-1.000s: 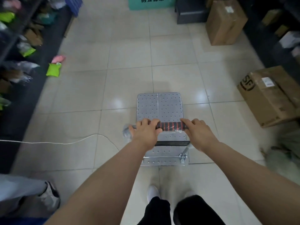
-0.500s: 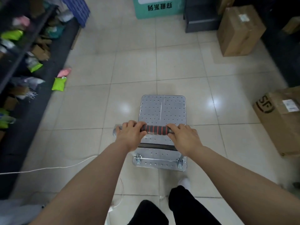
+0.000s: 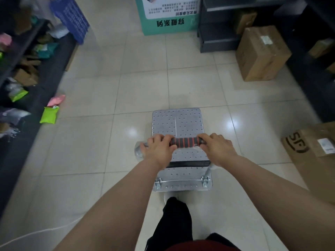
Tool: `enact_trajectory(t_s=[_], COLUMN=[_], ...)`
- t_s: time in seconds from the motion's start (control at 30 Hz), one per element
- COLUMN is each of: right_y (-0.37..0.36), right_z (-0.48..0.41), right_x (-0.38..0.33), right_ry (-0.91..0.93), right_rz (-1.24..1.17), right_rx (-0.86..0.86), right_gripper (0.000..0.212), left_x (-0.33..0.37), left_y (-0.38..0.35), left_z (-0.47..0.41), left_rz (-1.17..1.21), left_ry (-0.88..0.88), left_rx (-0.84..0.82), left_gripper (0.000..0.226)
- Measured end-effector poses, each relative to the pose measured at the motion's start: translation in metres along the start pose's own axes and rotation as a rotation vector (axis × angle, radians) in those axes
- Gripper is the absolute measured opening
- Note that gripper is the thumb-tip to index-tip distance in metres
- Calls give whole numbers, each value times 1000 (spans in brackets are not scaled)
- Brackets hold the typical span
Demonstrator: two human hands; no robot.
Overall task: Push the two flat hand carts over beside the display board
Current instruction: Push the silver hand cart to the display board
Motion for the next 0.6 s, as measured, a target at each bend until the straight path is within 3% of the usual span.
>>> enact_trajectory(t_s=[0.27,0.6], right_y=[37,84], right_z=[-117,-280], right_x=[9,20], right_ry=[-84,-60], right_rz=[-35,-51], right_rx=[25,34], right_gripper=[29,31], left_x=[13,24], left_y=[44,114], left_z=[-121,-281], left_rz=[-18,-89], left_ry=[-4,22], left_rx=[-45,-34], left_gripper=[35,34])
Point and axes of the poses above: each hand's wrist, its own z-axis away from the middle knuckle, its own y-axis out of the back of the hand, x = y × z, the point moved 5 cm from there along -z, towards the middle knuckle, and after that the axes turned 12 degrees about z, right-handed, at the moved point
